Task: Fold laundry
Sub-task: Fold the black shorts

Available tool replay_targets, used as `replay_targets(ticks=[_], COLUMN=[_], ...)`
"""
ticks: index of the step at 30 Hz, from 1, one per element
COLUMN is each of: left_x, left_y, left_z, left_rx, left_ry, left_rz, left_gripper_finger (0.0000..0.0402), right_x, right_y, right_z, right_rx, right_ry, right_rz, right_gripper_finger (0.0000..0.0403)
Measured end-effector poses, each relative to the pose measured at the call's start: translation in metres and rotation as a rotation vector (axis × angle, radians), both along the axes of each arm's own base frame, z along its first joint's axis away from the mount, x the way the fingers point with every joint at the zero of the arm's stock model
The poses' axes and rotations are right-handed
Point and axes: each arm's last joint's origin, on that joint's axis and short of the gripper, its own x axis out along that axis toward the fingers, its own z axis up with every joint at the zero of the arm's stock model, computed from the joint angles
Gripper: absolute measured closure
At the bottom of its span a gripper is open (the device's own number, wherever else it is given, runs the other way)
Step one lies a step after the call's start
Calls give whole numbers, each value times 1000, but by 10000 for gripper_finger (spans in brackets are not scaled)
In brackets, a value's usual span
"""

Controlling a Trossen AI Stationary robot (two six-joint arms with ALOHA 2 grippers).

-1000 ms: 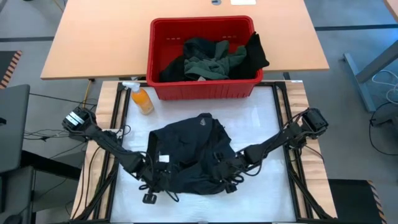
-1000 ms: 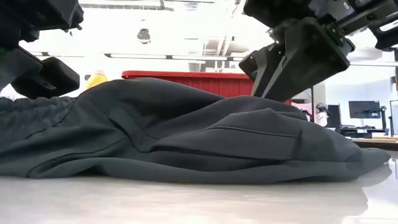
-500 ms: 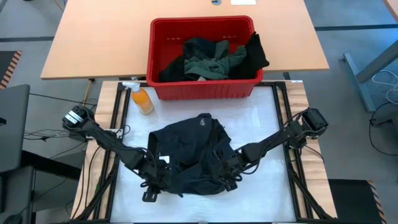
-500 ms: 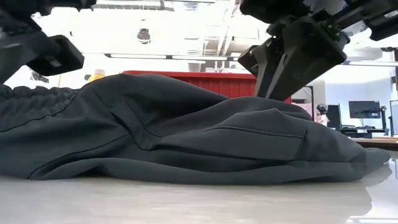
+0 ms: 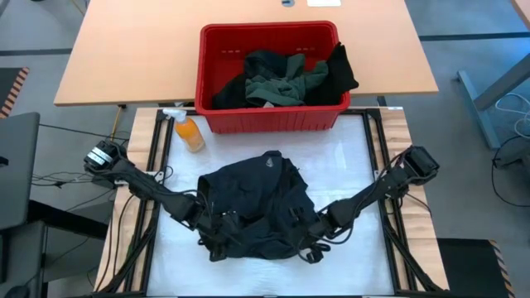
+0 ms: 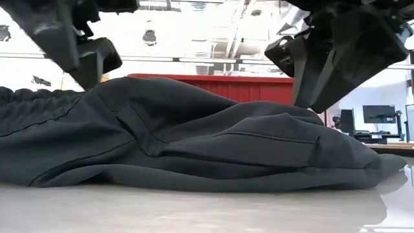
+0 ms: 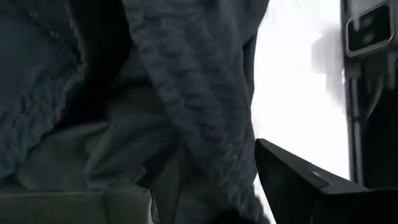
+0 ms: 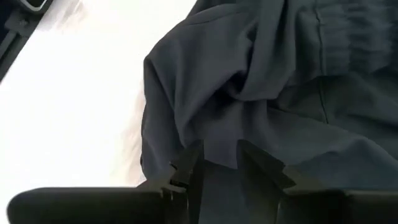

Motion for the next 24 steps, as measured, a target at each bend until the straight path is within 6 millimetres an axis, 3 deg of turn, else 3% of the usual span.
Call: replay_targets(ticks=[15,24], left_x=[11,32], left_y=[16,7], left_z=[-6,-30], left_rx=[-39,-165], left_ry=[23,25], left_rz=[104,-15], left_gripper_finger=[216,217], right_x=[-1,-2], right_y=[1,1], right_z=[0,-1], right_rx=[2,23], right_ry=[5,24], right_rz=[-2,-43], right_gripper_finger=[282,282])
